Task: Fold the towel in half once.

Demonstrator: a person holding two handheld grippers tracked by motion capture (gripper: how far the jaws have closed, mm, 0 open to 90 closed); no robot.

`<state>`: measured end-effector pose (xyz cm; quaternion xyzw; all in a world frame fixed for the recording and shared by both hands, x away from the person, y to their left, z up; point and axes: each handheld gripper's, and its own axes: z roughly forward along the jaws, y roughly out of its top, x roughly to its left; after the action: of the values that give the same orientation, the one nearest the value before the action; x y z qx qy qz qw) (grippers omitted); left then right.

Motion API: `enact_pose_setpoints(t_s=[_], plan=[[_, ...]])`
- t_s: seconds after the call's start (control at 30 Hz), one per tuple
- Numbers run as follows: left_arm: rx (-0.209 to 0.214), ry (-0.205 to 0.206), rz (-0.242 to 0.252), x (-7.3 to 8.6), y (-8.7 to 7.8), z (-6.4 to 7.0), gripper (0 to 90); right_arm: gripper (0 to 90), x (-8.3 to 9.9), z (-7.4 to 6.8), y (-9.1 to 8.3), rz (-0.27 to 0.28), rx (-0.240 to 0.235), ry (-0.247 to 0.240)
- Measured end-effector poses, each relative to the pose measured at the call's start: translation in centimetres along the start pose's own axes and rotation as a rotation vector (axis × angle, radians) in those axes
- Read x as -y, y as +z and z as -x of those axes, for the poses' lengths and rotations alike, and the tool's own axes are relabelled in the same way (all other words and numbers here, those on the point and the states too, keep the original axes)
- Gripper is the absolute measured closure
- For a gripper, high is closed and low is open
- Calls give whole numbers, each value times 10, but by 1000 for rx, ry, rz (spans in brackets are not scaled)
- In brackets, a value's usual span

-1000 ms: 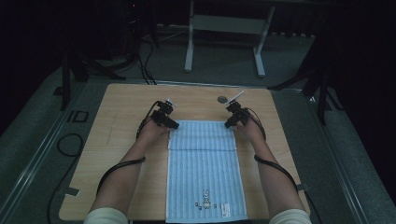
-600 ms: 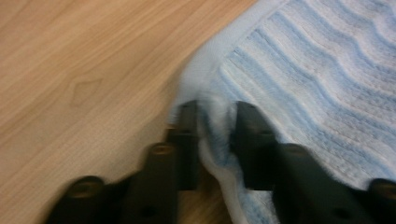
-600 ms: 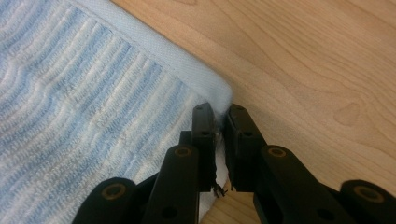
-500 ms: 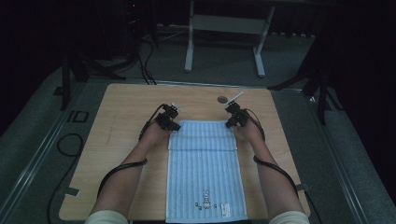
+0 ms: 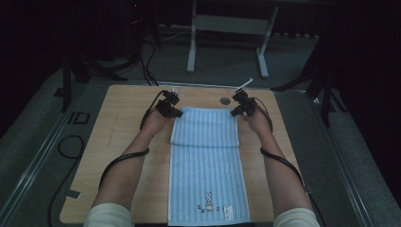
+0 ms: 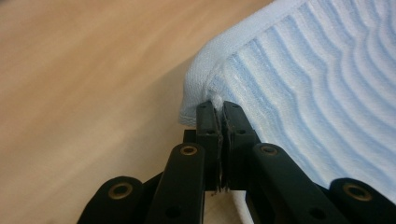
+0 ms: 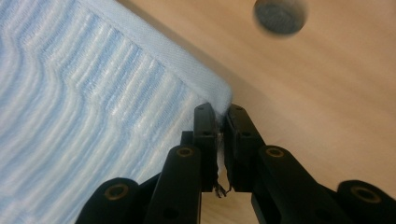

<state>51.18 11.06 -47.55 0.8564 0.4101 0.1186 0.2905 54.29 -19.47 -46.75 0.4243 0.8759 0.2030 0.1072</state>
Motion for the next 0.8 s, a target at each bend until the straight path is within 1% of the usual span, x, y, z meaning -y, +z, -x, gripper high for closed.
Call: enact_pose_setpoints(t_s=[0.03,0.07,0.1,0.13,0.2,0.23,0.27,0.3,0.33,0.37,0.4,0.43,0.47,0.5,0.57,0.6,0.67,0.7,0.77,0.8], plan=[[4,-5,12,-6,-6,-2,864,840,-4,1,-6,11,4,2],[2,-1,22,-12,-12,-4,864,840,-9,3,-12,24,11,-3],[-18,4,32,-18,-19,-5,864,840,-13,4,-19,36,18,1],[-20,3,43,-25,-25,-6,864,840,-18,6,-26,48,18,1],[-42,13,65,-36,-39,-7,864,840,-28,9,-40,77,26,3],[-41,17,70,-42,-46,-7,864,840,-33,10,-47,89,29,2],[-56,29,77,-46,-53,-7,864,840,-38,10,-55,98,34,-2],[-67,33,93,-51,-60,-7,864,840,-42,11,-62,108,44,-9],[-61,33,95,-55,-65,-9,864,840,-46,11,-69,118,49,-15],[-69,34,112,-59,-72,-9,864,840,-51,11,-76,125,56,-18],[-69,35,115,-62,-76,-9,863,840,-55,11,-85,143,67,-21],[-76,41,116,-64,-80,-9,863,840,-58,12,-91,153,65,-21],[-82,44,132,-66,-85,-8,863,840,-60,12,-97,164,63,-22],[-72,42,137,-66,-87,-7,862,840,-61,10,-104,183,66,-25],[-64,42,154,-63,-91,-5,862,840,-59,6,-111,197,68,-41],[-48,40,153,-59,-91,-3,862,840,-56,5,-113,204,67,-49],[-27,47,153,-48,-91,2,862,840,-47,1,-114,213,65,-67],[-12,50,145,-43,-90,5,862,840,-42,-1,-115,216,63,-70],[6,53,140,-31,-91,12,862,840,-29,-6,-115,223,55,-91],[24,56,142,-26,-91,15,862,840,-22,-9,-115,225,51,-99]])
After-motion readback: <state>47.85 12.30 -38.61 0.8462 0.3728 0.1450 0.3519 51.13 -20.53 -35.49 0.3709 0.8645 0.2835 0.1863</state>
